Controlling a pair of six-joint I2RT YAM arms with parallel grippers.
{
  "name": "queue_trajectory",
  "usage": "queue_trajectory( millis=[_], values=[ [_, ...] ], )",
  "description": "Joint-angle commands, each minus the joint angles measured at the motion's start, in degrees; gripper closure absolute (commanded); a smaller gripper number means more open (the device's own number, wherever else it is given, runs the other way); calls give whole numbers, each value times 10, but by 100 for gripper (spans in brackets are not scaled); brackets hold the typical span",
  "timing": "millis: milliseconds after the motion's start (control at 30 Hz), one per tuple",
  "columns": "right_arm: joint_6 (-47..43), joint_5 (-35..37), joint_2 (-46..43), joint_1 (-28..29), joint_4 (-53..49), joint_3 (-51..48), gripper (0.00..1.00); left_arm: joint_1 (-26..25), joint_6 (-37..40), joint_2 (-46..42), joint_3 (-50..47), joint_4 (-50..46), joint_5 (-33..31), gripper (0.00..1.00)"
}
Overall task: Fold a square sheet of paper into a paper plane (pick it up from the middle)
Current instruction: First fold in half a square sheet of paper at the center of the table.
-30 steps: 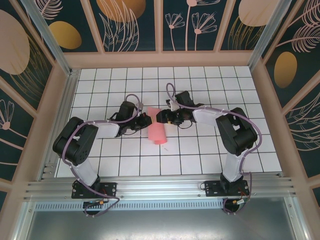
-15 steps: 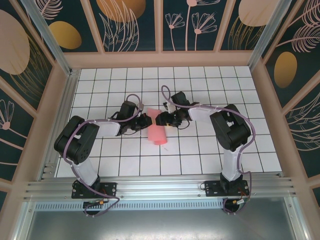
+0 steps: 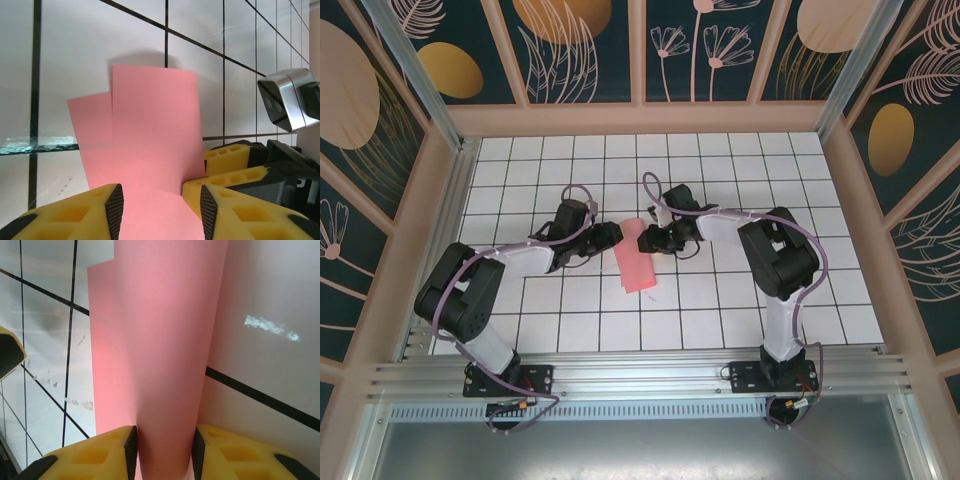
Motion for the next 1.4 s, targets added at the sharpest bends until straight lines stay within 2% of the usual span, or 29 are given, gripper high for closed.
queue_trajectory(
  millis=[0,233,600,1367],
  values=[
    [-26,-35,9,-1,3,-9,65,-2,-8,-13,-14,-23,-18,53],
    [-69,-18,17,-2,-27,-1,66,-2,-35,-5,-31,-20,-24,55],
    [-118,31,30,-2,-61,16,67,-2,-52,-4,-27,-31,-74,59],
    [-149,97,45,20,-85,31,61,-2,-57,5,-21,-31,-67,57]
  ],
)
